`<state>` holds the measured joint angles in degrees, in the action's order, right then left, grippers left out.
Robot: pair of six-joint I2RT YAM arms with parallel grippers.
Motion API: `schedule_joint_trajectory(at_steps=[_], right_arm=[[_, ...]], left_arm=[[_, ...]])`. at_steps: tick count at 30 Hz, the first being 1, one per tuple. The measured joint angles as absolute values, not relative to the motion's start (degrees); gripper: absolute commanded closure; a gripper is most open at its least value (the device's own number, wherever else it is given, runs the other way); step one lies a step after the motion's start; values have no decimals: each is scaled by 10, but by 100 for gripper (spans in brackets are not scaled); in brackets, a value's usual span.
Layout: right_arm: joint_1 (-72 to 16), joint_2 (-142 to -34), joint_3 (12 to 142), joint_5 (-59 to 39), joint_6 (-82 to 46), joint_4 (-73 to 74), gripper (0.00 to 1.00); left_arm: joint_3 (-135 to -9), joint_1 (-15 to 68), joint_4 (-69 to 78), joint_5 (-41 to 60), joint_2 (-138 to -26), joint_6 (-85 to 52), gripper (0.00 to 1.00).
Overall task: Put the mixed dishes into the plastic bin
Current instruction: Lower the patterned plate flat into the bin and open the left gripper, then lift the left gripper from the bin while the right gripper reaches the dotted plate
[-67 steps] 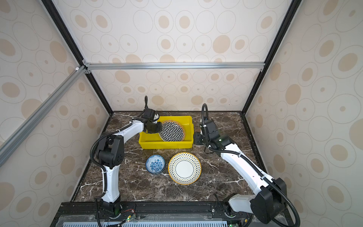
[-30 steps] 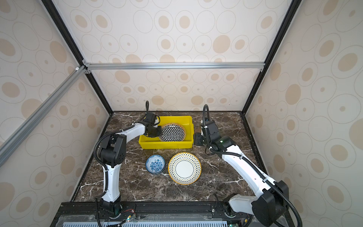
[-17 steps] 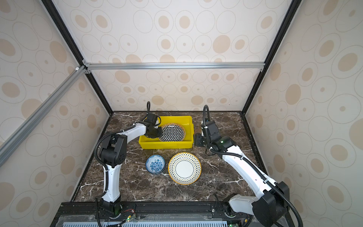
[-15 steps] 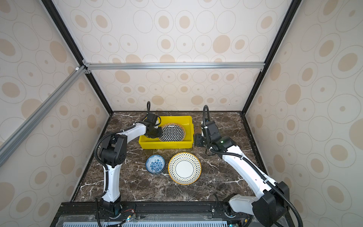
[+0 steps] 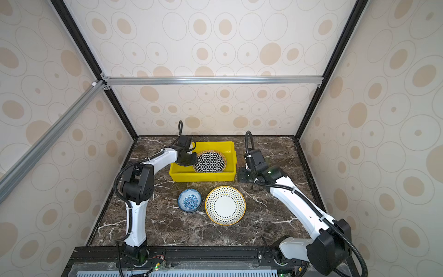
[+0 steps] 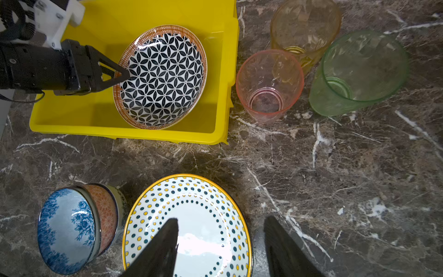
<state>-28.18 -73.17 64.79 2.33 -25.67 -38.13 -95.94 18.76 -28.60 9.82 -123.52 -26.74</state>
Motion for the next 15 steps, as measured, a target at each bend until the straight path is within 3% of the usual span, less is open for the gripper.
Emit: schedule_joint_trajectory(at_steps=[15], right_arm=[[-282, -733, 627, -5, -261, -407, 40]], left_arm=[[-970, 220, -343, 45, -1147, -230, 61]])
